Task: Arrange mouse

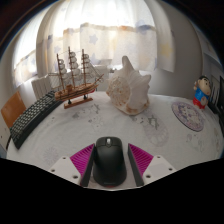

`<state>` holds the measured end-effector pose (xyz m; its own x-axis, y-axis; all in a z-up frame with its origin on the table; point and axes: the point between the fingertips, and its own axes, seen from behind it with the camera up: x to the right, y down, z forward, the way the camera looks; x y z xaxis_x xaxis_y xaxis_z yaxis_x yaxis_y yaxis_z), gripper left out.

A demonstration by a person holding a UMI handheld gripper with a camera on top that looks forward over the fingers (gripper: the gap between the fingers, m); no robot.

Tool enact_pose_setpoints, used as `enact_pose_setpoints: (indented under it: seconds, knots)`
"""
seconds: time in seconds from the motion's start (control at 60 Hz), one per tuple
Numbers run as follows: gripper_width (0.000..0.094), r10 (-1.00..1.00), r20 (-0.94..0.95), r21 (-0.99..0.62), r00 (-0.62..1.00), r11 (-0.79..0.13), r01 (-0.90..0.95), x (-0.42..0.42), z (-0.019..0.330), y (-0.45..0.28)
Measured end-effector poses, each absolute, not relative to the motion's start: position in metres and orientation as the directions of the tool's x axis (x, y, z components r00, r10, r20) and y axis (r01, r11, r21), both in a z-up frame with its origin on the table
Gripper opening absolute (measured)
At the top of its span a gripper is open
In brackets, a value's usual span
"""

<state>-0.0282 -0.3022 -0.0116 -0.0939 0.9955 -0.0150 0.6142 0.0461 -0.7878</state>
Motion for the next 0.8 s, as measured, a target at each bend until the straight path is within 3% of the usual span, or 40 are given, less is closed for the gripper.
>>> enact_pose_setpoints:
  seconds: [0.033, 0.133, 0.233, 0.3, 0.467, 0.55, 0.65, 0.8]
  knots:
    - [0.0497, 0.995, 0.001, -0.791, -0.098, 0.061, 0.609, -0.028, -0.011, -0.302]
    - [0.0453, 0.994, 0.047, -0.789, -0.099, 0.098, 0.606, -0.028, -0.01, -0.301]
    - [0.0434, 0.995, -0.004, -0.772, -0.095, 0.058, 0.633, -0.027, 0.001, -0.3]
    - [0.0433, 0.995, -0.035, -0.789, -0.096, 0.032, 0.614, -0.029, 0.041, -0.289]
    - [0.0432, 0.996, -0.029, -0.874, -0.082, 0.015, 0.485, -0.062, 0.179, -0.203]
    - [0.0432, 0.999, 0.001, -0.894, -0.039, 0.018, 0.448, -0.096, 0.208, -0.136]
    - [0.043, 1.0, 0.022, -0.894, 0.009, 0.015, 0.448, -0.143, 0.197, -0.056]
    - [0.0431, 0.999, -0.031, -0.866, 0.027, -0.04, 0.498, -0.194, 0.113, 0.025]
